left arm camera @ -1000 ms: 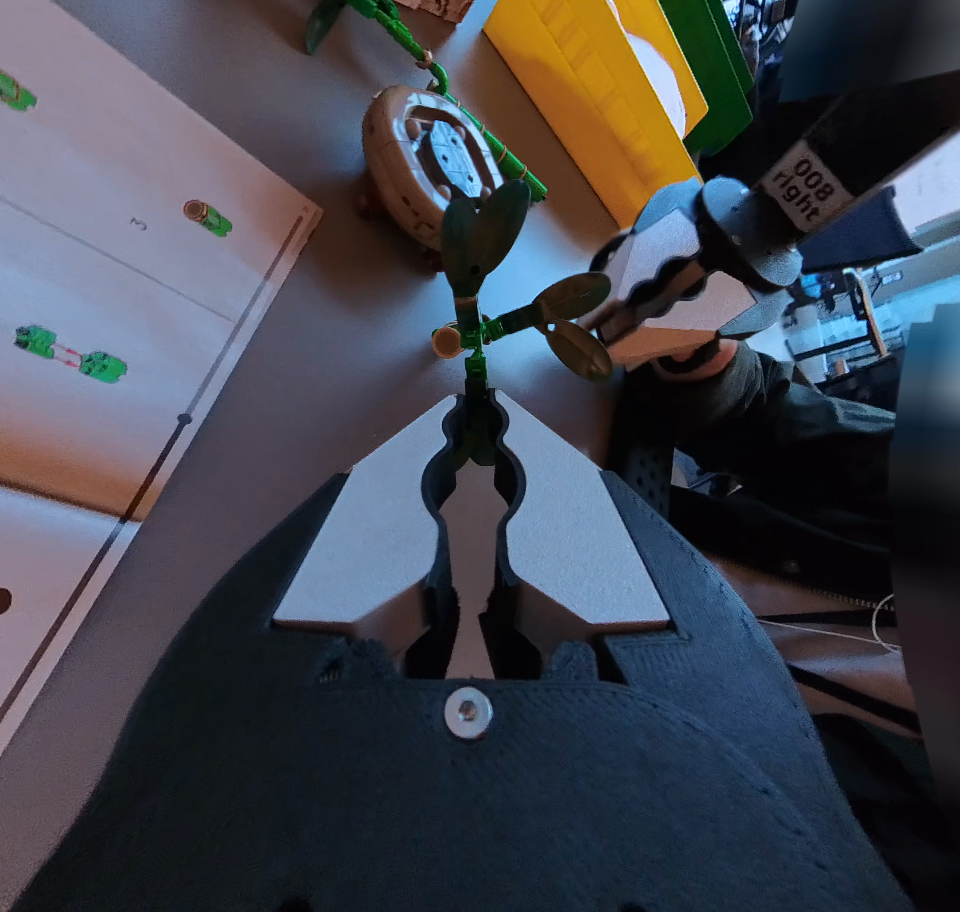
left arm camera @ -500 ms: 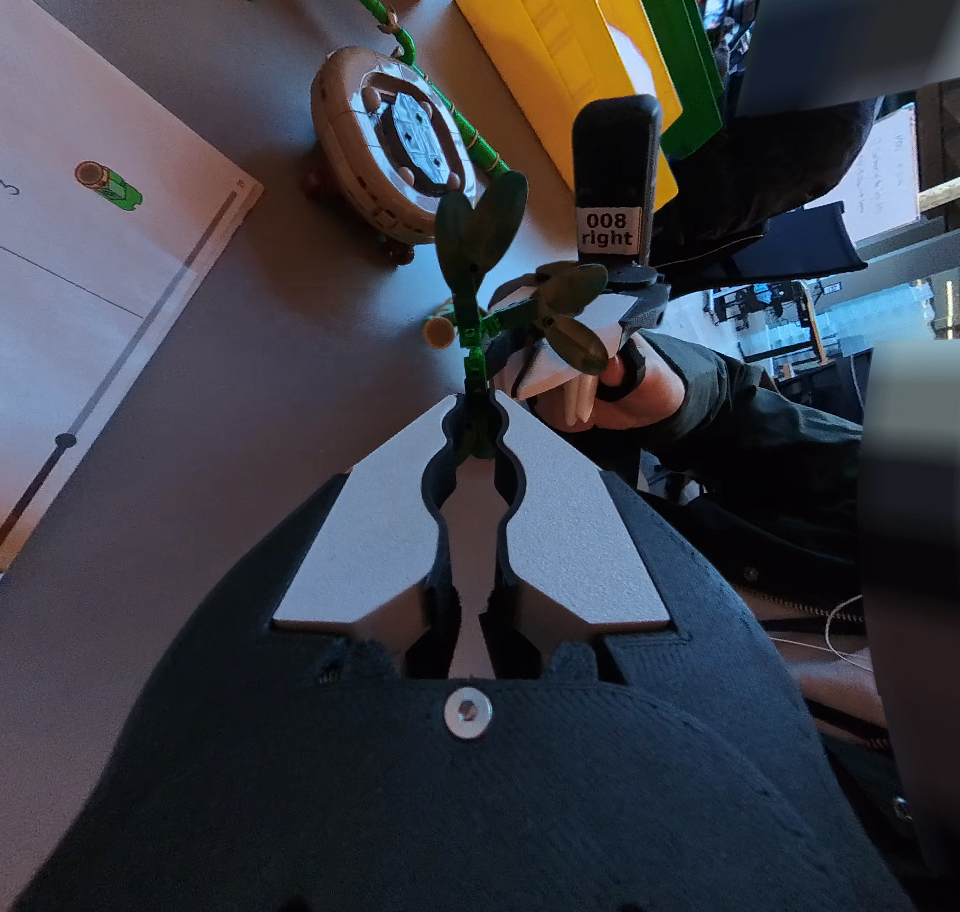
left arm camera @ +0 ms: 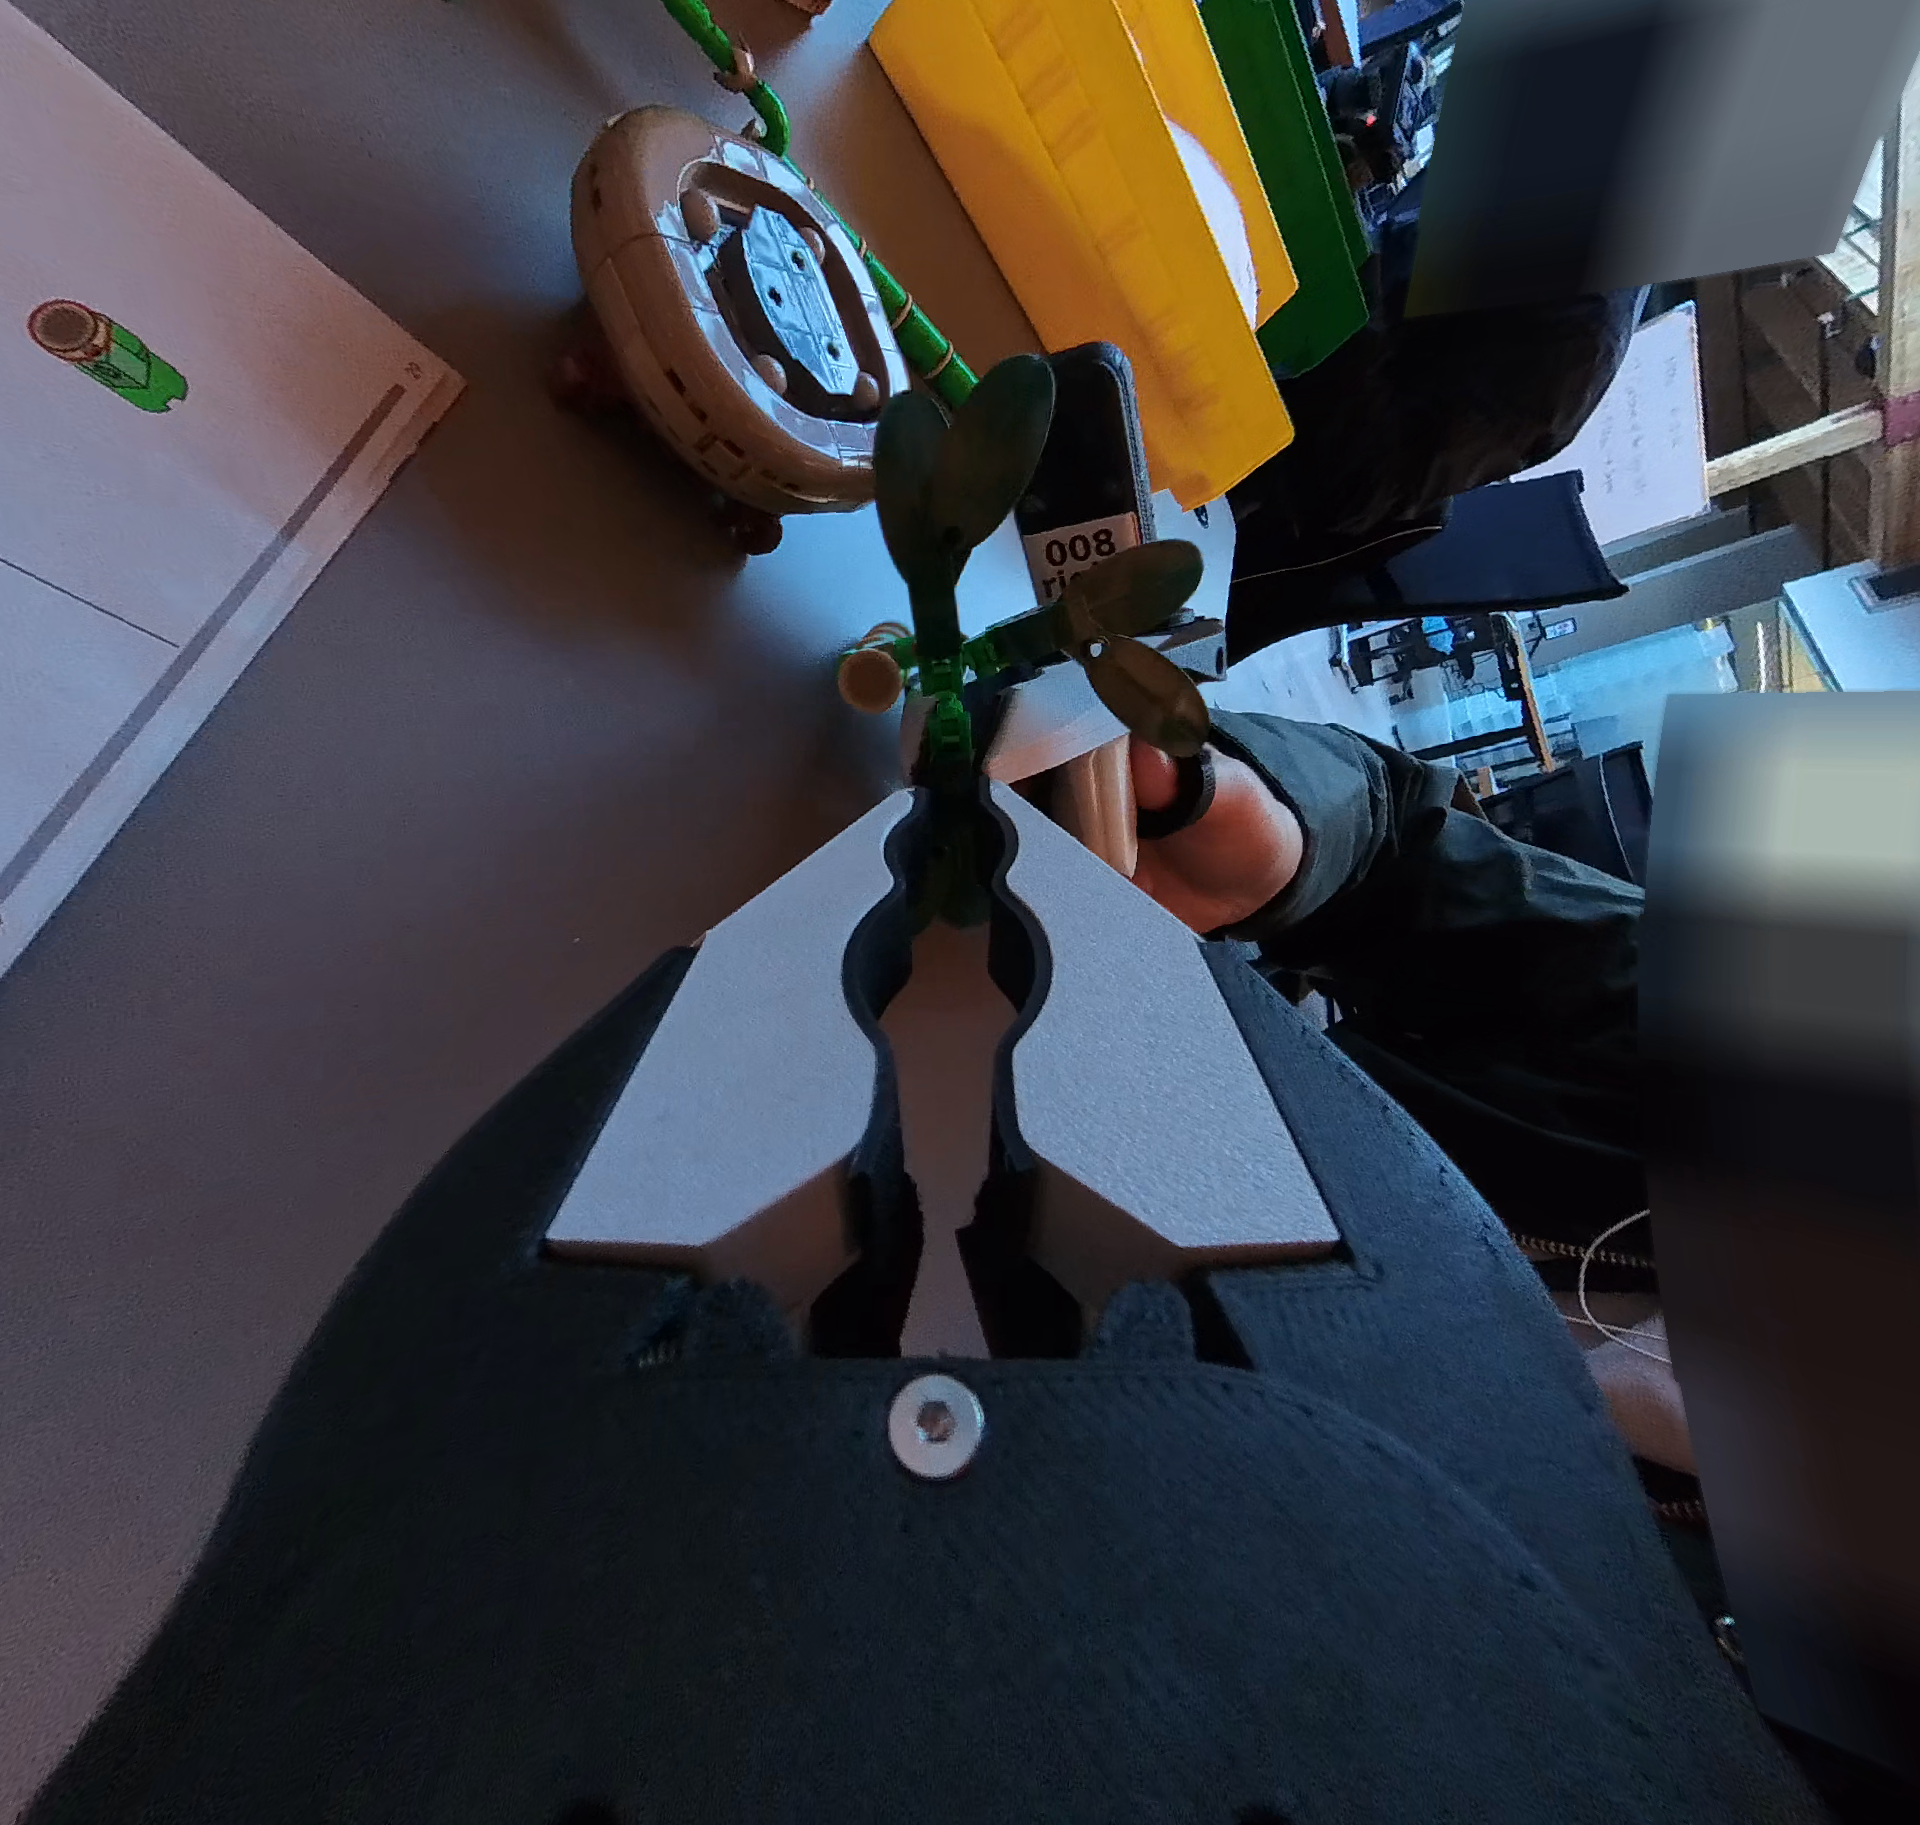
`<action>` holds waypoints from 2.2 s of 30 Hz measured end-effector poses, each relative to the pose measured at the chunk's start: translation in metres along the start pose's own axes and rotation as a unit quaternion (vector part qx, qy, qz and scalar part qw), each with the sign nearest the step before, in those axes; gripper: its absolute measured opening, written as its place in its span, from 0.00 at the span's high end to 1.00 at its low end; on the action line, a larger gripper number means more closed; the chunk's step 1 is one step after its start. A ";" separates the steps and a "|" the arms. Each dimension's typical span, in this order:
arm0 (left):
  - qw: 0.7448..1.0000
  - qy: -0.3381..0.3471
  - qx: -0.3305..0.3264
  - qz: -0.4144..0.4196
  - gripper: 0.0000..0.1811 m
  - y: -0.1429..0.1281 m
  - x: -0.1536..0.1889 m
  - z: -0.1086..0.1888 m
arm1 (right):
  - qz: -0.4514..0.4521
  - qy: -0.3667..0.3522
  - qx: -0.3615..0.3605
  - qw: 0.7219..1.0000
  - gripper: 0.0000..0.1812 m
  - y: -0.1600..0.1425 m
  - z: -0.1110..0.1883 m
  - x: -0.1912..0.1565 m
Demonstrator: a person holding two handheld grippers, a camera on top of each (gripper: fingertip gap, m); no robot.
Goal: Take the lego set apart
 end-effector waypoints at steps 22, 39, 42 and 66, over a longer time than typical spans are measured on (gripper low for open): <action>0.999 -0.037 -0.006 -0.015 0.97 0.003 0.002 0.003 | 0.033 0.014 -0.013 0.999 0.96 0.001 0.001 -0.006; 0.999 -0.028 0.004 -0.032 0.87 0.007 0.003 0.013 | 0.017 0.024 -0.018 0.999 0.97 0.000 0.001 -0.003; 0.999 -0.026 -0.021 -0.034 0.87 0.004 0.002 0.005 | 0.020 0.024 -0.020 0.999 0.96 0.000 0.000 -0.004; 0.998 -0.048 -0.019 -0.029 0.97 0.003 0.000 0.003 | 0.012 0.031 -0.024 0.999 0.97 0.000 0.000 -0.002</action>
Point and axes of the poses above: each gripper's, where its closed fingertips meet, z back along the fingers, y out of its top, x = y × z across the jaws, the point moved 9 cm from there along z, back along the fingers, and after that the axes turned 1 degree about y, right-handed, at the moved point
